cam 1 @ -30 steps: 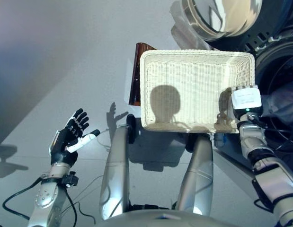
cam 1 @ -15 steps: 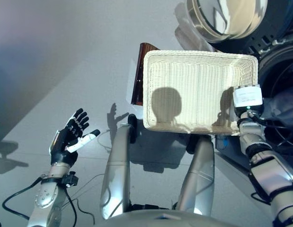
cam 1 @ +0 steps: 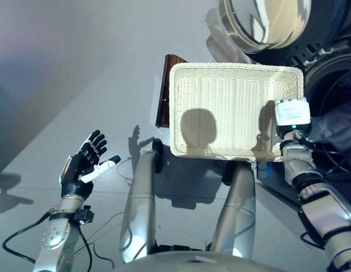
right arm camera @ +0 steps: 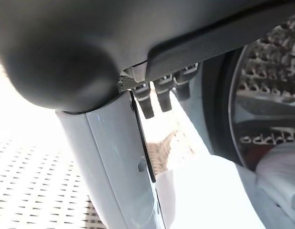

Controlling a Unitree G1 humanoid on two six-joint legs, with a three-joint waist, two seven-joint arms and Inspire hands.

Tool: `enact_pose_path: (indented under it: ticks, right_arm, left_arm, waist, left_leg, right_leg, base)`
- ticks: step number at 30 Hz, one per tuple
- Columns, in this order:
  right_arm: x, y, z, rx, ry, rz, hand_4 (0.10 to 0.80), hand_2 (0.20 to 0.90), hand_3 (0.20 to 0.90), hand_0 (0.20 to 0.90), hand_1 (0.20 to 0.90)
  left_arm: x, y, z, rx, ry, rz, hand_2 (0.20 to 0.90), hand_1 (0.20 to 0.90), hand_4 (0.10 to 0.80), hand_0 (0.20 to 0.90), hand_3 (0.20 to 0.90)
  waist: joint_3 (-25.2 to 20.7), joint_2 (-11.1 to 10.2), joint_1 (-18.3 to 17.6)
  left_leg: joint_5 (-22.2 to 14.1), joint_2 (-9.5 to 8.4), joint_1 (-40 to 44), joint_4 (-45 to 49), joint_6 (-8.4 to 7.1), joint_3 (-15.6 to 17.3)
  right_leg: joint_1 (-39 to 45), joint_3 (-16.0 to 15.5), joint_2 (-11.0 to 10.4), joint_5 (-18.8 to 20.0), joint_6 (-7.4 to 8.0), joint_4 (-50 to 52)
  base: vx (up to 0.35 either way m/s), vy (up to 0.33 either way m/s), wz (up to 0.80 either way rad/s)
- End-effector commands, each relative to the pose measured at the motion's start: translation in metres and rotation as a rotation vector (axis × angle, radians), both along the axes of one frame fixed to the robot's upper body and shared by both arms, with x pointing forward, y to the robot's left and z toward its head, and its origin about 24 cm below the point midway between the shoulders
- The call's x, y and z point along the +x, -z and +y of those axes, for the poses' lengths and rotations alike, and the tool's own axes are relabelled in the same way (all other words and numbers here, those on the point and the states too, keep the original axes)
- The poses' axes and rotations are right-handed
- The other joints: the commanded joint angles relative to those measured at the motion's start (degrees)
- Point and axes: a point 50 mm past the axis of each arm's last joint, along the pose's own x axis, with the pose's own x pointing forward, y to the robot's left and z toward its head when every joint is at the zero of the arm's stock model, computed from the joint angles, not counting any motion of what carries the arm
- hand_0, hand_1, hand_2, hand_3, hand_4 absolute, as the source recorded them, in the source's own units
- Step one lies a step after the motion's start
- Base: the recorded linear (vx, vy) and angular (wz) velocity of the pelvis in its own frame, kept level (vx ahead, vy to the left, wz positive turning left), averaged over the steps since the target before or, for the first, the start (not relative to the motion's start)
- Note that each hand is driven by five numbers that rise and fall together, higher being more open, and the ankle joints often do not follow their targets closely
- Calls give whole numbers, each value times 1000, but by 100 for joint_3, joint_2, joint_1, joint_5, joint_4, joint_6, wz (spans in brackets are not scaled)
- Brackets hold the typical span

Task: Pick up the clothes and place them into the washing machine

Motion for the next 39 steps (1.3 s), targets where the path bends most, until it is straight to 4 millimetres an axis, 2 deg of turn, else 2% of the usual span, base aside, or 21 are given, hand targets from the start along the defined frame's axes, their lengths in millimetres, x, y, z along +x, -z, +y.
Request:
enact_pose_path:
  ticks: [1, 8, 11, 12, 13, 14, 16, 17, 18, 19, 22, 26, 31, 34, 35, 36, 39]
  right_arm:
    - [-5, -20, -18, -29, 57, -121, 300, 200, 200, 200, 200]
    - [0, -30, -2, 90, -26, -277, 300, 200, 200, 200, 200]
    - [3, -28, 8, 312, -40, -399, 312, 216, 216, 216, 216]
    - [3, -26, 11, 404, -44, -445, 500, 480, 480, 480, 480]
    - [2, -25, 13, 514, -43, -509, 541, 538, 538, 538, 538]
    - [2, -22, 15, 580, -46, -530, 800, 900, 900, 900, 900]
    - [2, -22, 16, 750, -48, -610, 800, 900, 900, 900, 900]
    - [2, -22, 16, 752, -47, -611, 800, 900, 900, 900, 900]
    - [2, -18, 16, 933, -23, -700, 800, 900, 900, 900, 900]
    - [3, -18, 18, 1039, -22, -745, 800, 900, 900, 900, 900]
    - [1, -15, 17, 1223, -23, -804, 800, 900, 900, 900, 900]
    - [-3, -6, 16, 1349, -7, -815, 800, 900, 900, 900, 900]
    - [-4, -3, 10, 1316, 28, -790, 800, 900, 900, 900, 900]
    - [-7, 2, -1, 1048, 81, -633, 800, 900, 900, 900, 900]
    - [-6, 2, 0, 1046, 79, -633, 800, 900, 900, 900, 900]
    - [-8, 3, -6, 921, 106, -568, 800, 900, 900, 900, 900]
    - [-15, 11, -19, 854, 225, -548, 800, 900, 900, 900, 900]
  left_arm:
    - [-6, -21, 14, 56, -51, -110, 900, 900, 800, 900, 900]
    - [-4, -19, 13, 52, -58, -113, 900, 900, 800, 900, 900]
    - [-2, -16, 13, 47, -64, -106, 900, 900, 800, 900, 900]
    - [-2, -15, 13, 49, -68, -102, 900, 900, 800, 900, 900]
    - [-2, -12, 13, 43, -75, -94, 900, 900, 800, 900, 900]
    - [-2, -10, 14, 41, -79, -85, 900, 900, 800, 900, 900]
    - [-1, -9, 14, 45, -74, -80, 900, 900, 800, 900, 900]
    - [0, -9, 14, 45, -73, -80, 900, 900, 800, 900, 900]
    - [-1, -9, 15, 44, -78, -76, 900, 900, 800, 900, 900]
    - [-1, -9, 16, 40, -82, -74, 900, 900, 800, 900, 900]
    - [-4, -8, 20, 34, -90, -63, 900, 900, 800, 900, 900]
    - [-4, -8, 22, 27, -84, -58, 900, 900, 800, 900, 900]
    - [-5, -9, 22, 26, -73, -61, 900, 900, 800, 900, 900]
    - [-5, -12, 23, 33, -71, -68, 900, 900, 800, 900, 900]
    - [-6, -11, 23, 32, -72, -68, 900, 900, 800, 900, 900]
    - [-5, -15, 22, 40, -64, -82, 900, 900, 800, 900, 900]
    - [-4, -16, 20, 36, -58, -89, 900, 900, 800, 900, 900]
  waist:
    - [-376, 37, -53]
    - [-408, 3, -67]
    - [-464, -26, -85]
    - [-483, -39, -81]
    - [-513, -57, -96]
    - [-531, -67, -86]
    - [-569, -86, -89]
    - [-567, -88, -82]
    - [-602, -96, -82]
    - [-624, -103, -84]
    - [-693, -139, -85]
    - [-760, -172, -68]
    - [-796, -158, -12]
    - [-821, -128, 54]
    - [-820, -123, 47]
    - [-822, -105, 80]
    - [-827, -55, 115]
  left_leg:
    - [77, 252, 64, -587, -338, -180]
    - [83, 242, 215, -668, -319, -177]
    - [105, 270, 315, -772, -310, -176]
    - [110, 274, 361, -800, -312, -166]
    - [118, 280, 398, -855, -312, -159]
    - [127, 283, 431, -890, -310, -161]
    - [149, 296, 482, -957, -313, -157]
    - [150, 296, 487, -961, -313, -156]
    - [157, 295, 518, -990, -308, -159]
    - [161, 291, 540, -1008, -306, -155]
    - [172, 286, 598, -1062, -300, -171]
    - [182, 274, 655, -1105, -298, -176]
    - [189, 241, 726, -1160, -293, -173]
    - [198, 234, 717, -1159, -293, -183]
    - [196, 234, 715, -1157, -293, -184]
    - [191, 225, 699, -1144, -297, -189]
    - [186, 221, 684, -1136, -299, -190]
  right_leg:
    - [-72, 23, 63, 185, -206, -327]
    - [74, -4, 77, 205, -210, -394]
    - [172, -29, 86, 228, -210, -479]
    - [217, -41, 90, 242, -212, -512]
    - [278, -58, 96, 252, -217, -580]
    - [316, -60, 108, 270, -214, -632]
    - [382, -68, 107, 297, -208, -724]
    - [387, -69, 107, 298, -208, -728]
    - [426, -82, 98, 309, -203, -767]
    - [446, -93, 101, 318, -201, -787]
    - [509, -105, 108, 318, -202, -835]
    - [587, -132, 94, 317, -194, -898]
    - [671, -154, 78, 333, -185, -960]
    - [696, -167, 57, 334, -178, -960]
    - [695, -169, 58, 333, -178, -959]
    - [686, -173, 50, 330, -174, -944]
    - [671, -186, 36, 326, -155, -936]
  base:
    - [0, 0, 0]
    - [0, 0, 0]
    - [21, -4, -1]
    - [38, -11, -3]
    - [33, -9, -5]
    - [39, -15, -7]
    - [24, -14, -8]
    - [21, -5, -8]
    - [21, -4, -6]
    - [32, -6, -5]
    - [0, 0, 0]
    - [0, 0, 0]
    - [2, -4, 1]
    - [0, 0, 0]
    - [0, 0, 0]
    - [0, 0, 0]
    - [0, 0, 0]
